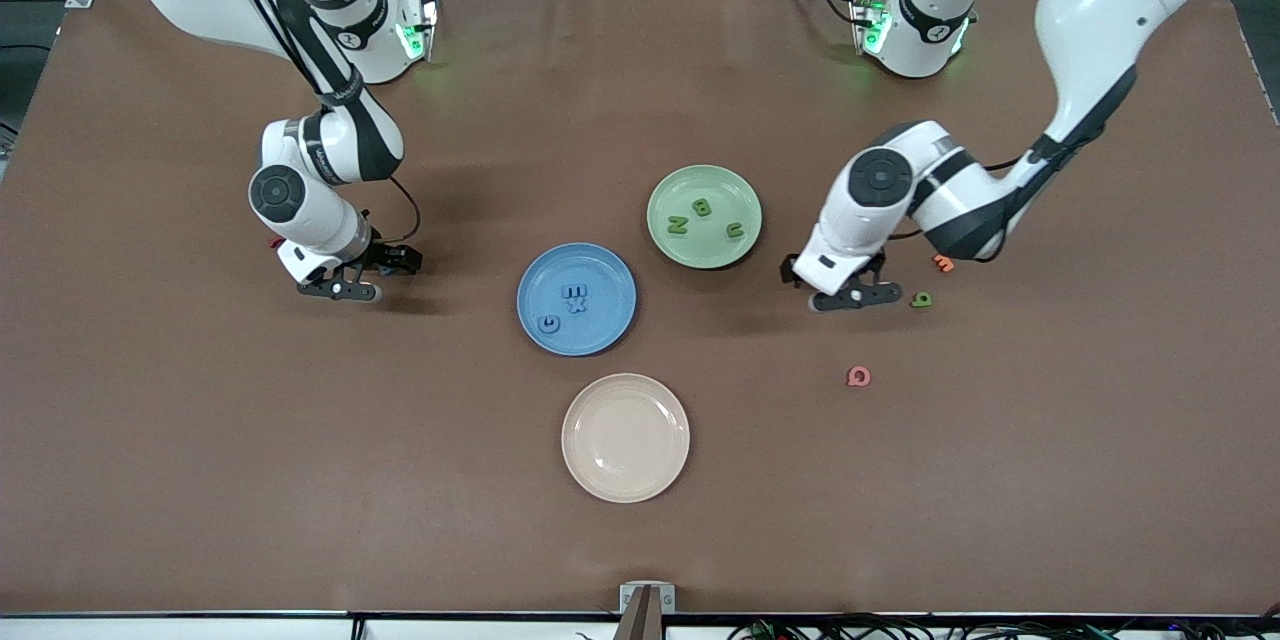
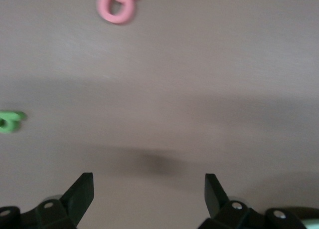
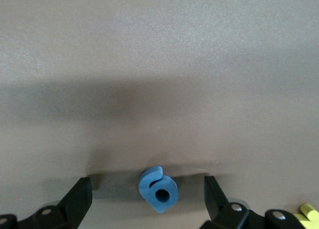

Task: Sort letters by color into matching plates
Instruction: 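Grasp the green b with the left gripper while the right gripper lifts the 6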

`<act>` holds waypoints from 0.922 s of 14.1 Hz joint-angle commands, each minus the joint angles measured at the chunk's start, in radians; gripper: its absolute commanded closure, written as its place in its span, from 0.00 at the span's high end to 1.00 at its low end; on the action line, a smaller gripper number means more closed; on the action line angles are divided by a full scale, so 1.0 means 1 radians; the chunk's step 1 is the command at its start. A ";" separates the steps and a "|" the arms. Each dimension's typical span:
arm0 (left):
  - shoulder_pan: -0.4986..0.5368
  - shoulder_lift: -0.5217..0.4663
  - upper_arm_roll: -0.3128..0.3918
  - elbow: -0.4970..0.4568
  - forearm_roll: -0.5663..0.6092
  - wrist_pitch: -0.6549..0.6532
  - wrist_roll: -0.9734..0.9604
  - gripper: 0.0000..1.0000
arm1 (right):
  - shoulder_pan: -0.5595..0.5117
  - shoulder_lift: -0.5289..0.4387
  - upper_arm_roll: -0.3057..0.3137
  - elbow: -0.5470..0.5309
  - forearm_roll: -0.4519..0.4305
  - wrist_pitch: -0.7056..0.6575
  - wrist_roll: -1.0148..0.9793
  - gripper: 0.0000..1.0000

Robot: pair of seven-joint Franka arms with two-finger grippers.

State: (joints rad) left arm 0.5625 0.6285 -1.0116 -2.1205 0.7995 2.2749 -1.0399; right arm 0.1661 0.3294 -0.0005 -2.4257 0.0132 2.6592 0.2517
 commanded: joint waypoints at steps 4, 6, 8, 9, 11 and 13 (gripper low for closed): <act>0.172 -0.020 -0.027 -0.099 0.125 0.096 0.086 0.98 | 0.000 -0.032 -0.004 -0.023 -0.002 0.001 -0.002 0.90; 0.213 -0.007 -0.027 -0.111 0.165 0.115 0.115 0.98 | 0.001 -0.032 -0.004 -0.023 -0.002 0.001 -0.002 0.87; 0.246 0.016 -0.027 -0.111 0.208 0.130 0.116 0.98 | 0.001 -0.032 -0.004 -0.023 -0.002 0.001 -0.002 0.78; 0.261 0.023 -0.027 -0.111 0.222 0.135 0.129 0.98 | 0.001 -0.032 -0.006 -0.023 -0.002 0.001 -0.003 0.73; 0.292 0.029 -0.025 -0.113 0.227 0.136 0.168 0.98 | 0.001 -0.030 -0.006 -0.021 -0.004 0.001 -0.003 0.64; 0.319 0.042 -0.022 -0.113 0.227 0.158 0.182 0.98 | 0.000 -0.029 -0.006 -0.019 -0.005 0.001 -0.005 0.56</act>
State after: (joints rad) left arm 0.8437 0.6537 -1.0196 -2.2233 1.0010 2.4026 -0.8737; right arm 0.1663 0.3180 -0.0011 -2.4260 0.0132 2.6598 0.2500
